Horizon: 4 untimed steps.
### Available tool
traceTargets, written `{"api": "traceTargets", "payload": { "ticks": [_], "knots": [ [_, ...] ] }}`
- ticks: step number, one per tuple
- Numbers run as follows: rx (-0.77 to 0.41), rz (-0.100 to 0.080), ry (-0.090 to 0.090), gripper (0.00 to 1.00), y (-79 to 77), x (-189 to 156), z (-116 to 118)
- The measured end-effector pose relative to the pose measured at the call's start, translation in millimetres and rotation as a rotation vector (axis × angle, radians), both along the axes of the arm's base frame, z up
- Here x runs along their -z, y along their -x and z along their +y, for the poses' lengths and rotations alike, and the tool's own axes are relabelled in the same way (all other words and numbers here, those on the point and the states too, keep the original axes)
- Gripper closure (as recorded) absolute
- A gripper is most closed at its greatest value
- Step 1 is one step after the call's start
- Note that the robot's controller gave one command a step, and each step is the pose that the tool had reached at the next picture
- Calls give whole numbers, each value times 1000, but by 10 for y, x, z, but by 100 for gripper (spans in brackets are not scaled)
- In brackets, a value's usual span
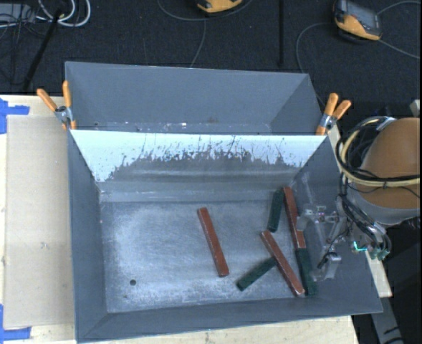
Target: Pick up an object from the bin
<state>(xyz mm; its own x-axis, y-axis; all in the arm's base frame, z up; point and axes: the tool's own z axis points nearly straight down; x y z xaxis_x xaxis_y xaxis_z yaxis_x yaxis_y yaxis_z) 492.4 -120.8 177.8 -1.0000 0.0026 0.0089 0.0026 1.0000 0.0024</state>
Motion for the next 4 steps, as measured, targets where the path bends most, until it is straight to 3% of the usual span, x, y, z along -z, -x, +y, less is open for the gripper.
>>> {"api": "traceTargets", "payload": {
  "ticks": [1,2,3,4],
  "knots": [
    [-181,-19,2,0,142,1085,759],
    [-50,-11,3,0,182,778,591],
    [-356,-10,0,0,24,782,760],
    [-608,-8,-2,0,-125,1091,738]
  ]
}}
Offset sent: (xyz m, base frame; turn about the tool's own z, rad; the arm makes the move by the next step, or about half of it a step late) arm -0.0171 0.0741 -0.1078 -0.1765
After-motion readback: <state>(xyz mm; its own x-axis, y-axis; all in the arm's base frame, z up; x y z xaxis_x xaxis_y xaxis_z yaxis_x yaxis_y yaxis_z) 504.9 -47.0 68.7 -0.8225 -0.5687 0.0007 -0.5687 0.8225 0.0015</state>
